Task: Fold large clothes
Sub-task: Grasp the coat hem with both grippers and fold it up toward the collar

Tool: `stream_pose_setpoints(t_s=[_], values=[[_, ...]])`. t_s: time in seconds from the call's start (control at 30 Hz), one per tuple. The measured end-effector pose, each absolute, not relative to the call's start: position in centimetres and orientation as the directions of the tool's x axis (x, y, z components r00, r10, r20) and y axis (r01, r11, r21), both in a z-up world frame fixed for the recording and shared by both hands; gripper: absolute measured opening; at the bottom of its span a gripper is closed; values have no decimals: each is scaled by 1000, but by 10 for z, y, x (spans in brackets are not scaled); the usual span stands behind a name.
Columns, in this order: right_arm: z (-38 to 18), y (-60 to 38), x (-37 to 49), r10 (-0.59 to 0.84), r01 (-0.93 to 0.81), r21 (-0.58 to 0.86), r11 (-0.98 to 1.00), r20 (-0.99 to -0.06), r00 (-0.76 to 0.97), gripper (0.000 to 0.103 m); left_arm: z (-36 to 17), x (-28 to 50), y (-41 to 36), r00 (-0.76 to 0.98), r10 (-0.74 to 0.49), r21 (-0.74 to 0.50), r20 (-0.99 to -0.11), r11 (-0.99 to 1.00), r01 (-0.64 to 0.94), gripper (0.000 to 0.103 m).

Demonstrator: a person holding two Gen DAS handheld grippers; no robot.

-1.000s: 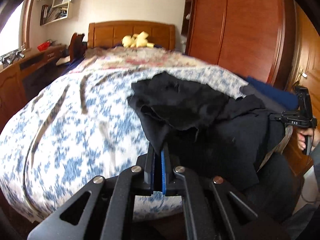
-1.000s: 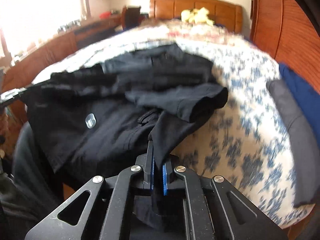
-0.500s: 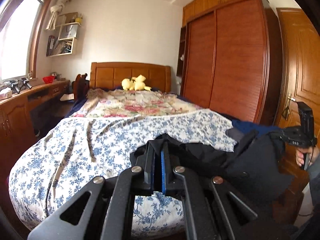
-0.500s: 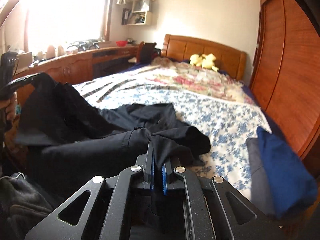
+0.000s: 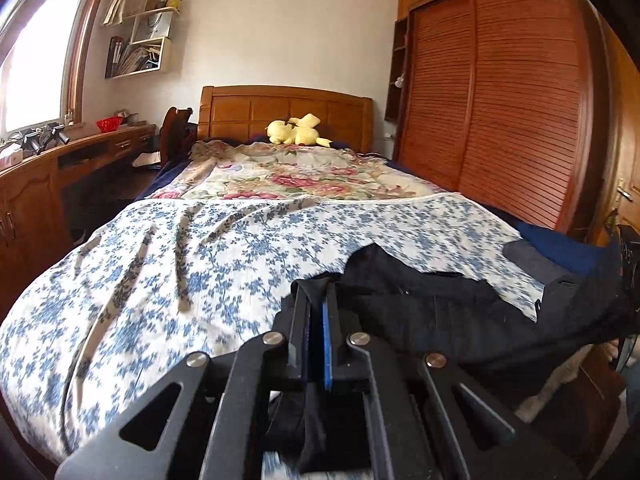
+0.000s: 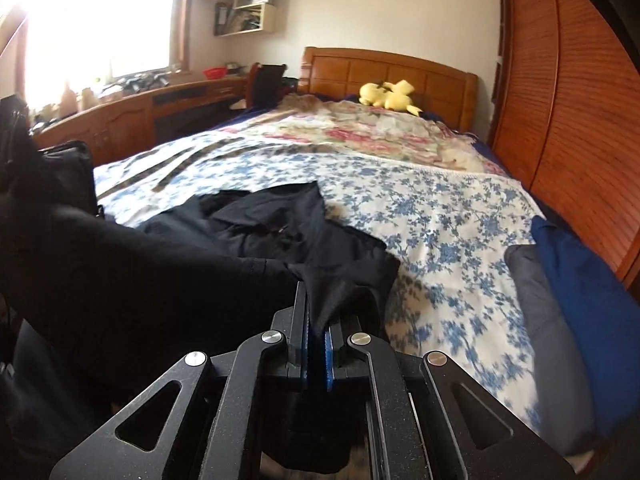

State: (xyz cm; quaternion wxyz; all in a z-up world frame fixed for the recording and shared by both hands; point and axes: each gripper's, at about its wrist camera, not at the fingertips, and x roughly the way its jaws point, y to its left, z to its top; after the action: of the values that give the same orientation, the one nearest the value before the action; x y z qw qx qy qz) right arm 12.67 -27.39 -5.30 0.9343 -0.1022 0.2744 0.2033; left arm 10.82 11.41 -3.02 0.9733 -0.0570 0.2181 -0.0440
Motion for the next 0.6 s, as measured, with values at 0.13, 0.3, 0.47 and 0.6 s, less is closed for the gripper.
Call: stream_pose_setpoints(t_s=[0.13, 0.3, 0.47, 0.6], values=[[-58, -268, 169, 306, -403, -70, 912, -537, 786, 3, -31, 149, 117, 907, -99, -143, -408, 989, 44, 1], [-57, -268, 222, 258, -347, -70, 935, -536, 804, 3, -21, 187, 121, 927, -72, -134, -368, 991, 24, 1], [-60, -264, 272, 218, -321, -93, 942, -557, 801, 3, -33, 225, 123, 916, -53, -99, -398, 995, 14, 1], [-74, -249, 296, 180, -324, -154, 934, -579, 795, 3, -45, 247, 122, 901, -60, -80, -429, 996, 28, 2]])
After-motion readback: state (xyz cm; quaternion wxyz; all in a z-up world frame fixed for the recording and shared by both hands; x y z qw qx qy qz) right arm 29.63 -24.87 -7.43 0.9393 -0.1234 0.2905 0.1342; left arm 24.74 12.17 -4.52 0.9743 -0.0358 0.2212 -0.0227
